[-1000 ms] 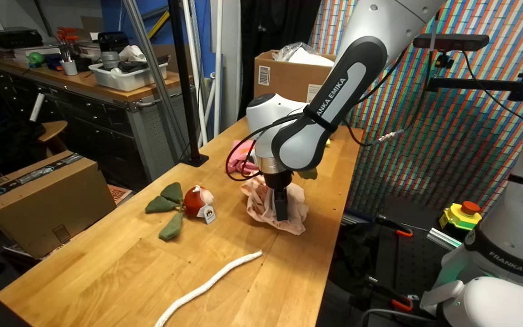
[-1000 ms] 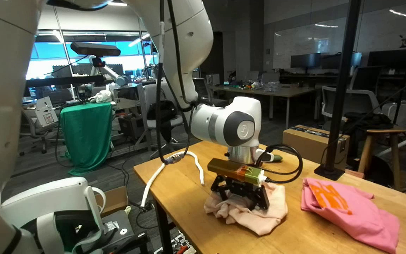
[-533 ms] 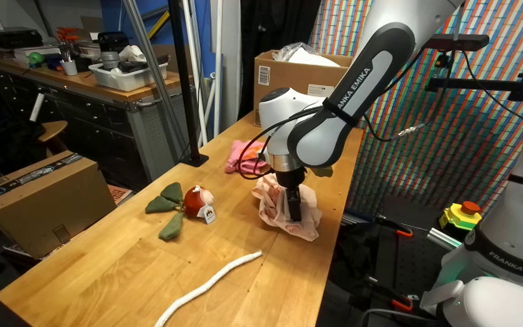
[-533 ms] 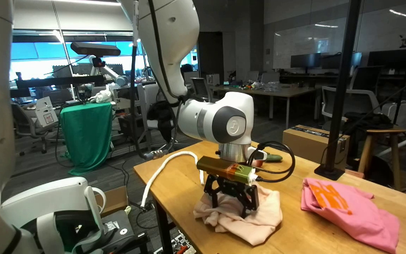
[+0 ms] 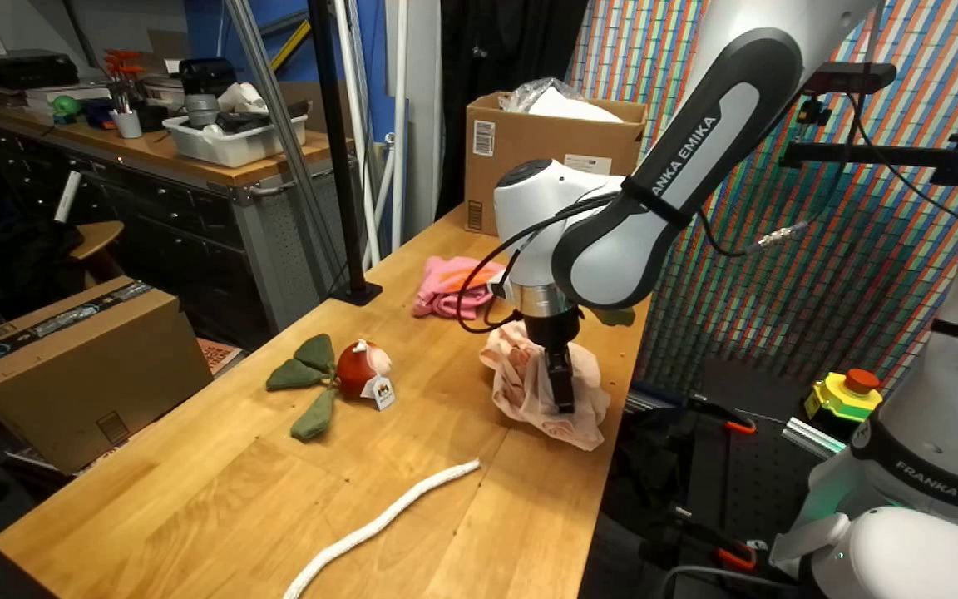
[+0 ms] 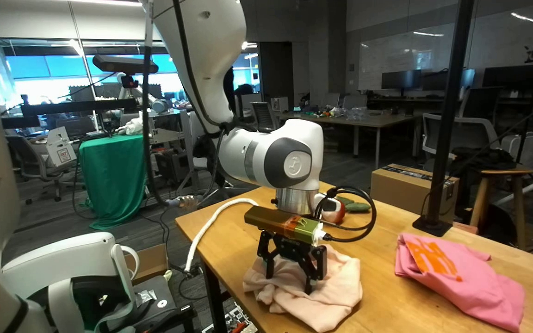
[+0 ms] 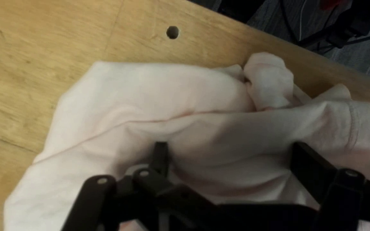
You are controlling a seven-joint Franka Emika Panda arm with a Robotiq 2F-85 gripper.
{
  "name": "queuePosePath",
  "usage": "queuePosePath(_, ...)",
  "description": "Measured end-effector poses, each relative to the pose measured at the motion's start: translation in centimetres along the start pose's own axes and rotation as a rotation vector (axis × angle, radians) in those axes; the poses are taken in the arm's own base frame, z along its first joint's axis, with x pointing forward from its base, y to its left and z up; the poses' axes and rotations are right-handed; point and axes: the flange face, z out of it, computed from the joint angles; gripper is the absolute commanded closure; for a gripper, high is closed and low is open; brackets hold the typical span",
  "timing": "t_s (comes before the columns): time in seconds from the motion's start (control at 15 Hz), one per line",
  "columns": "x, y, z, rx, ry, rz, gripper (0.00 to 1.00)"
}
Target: Separate the things on the heap
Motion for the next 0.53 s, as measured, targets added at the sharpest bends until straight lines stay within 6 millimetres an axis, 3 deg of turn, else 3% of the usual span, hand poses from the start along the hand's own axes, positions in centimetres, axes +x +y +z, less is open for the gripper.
queuePosePath(0.53, -1.7, -0.8, -0.3, 0.008, -0.003, 0.005, 0.0)
